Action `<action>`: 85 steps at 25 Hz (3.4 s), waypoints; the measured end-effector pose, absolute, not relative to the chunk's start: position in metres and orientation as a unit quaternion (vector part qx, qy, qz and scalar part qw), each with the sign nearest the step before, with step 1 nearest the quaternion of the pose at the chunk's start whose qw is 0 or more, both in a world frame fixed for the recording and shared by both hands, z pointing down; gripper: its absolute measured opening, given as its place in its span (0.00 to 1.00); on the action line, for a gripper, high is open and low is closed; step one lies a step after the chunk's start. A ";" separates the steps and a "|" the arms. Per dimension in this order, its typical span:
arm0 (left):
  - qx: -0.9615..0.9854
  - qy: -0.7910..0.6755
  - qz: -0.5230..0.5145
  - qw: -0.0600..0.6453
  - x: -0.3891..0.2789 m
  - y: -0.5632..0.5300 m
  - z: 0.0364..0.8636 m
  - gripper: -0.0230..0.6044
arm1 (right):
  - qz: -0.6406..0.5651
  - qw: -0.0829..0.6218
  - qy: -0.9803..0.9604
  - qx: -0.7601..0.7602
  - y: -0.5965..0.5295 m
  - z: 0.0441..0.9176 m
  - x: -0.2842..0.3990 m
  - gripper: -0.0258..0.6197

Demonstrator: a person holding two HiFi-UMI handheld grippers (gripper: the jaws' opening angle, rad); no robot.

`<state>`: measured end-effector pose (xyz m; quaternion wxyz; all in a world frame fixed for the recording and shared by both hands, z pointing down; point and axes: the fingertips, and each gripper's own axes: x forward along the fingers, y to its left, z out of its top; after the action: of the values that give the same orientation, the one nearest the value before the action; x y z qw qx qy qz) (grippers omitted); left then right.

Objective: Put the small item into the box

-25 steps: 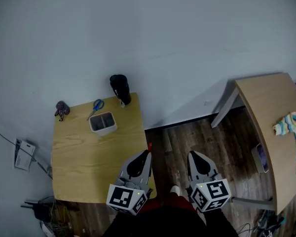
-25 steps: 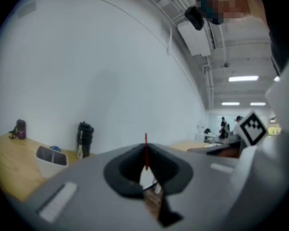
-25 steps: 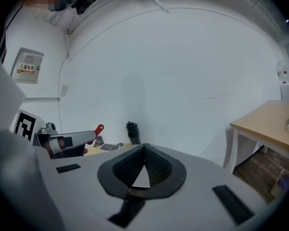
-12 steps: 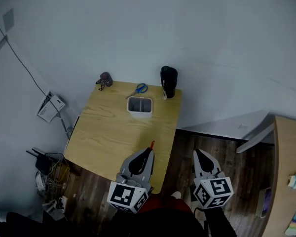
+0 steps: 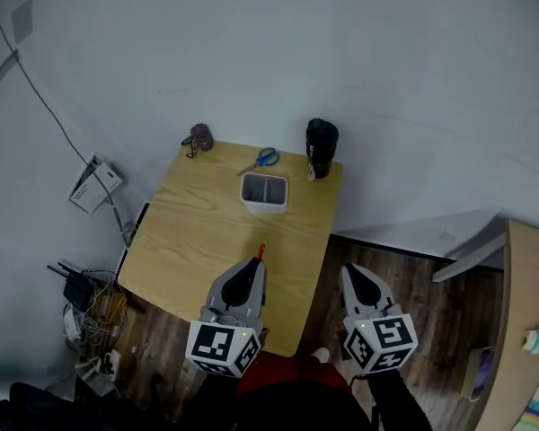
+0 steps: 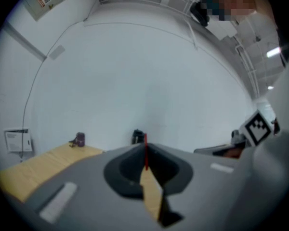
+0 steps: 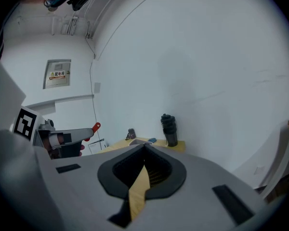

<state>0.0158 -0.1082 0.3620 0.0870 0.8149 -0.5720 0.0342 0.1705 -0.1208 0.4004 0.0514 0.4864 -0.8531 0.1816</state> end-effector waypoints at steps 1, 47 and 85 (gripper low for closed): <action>0.815 -0.572 0.035 0.087 0.014 -0.114 0.363 0.06 | 0.181 0.054 -0.853 0.486 -0.124 0.400 0.168 0.05; 0.834 -0.516 0.104 0.164 -0.013 -0.332 0.472 0.06 | 0.211 0.151 -0.821 0.508 -0.291 0.485 0.068 0.05; 0.821 -0.529 0.152 0.151 -0.003 -0.335 0.492 0.11 | 0.217 0.179 -0.810 0.514 -0.289 0.502 0.078 0.05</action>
<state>-0.0032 -0.3353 0.4917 0.1509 0.8212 -0.5288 0.1521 0.0776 -0.2893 0.5020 0.1787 0.5138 -0.8104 0.2174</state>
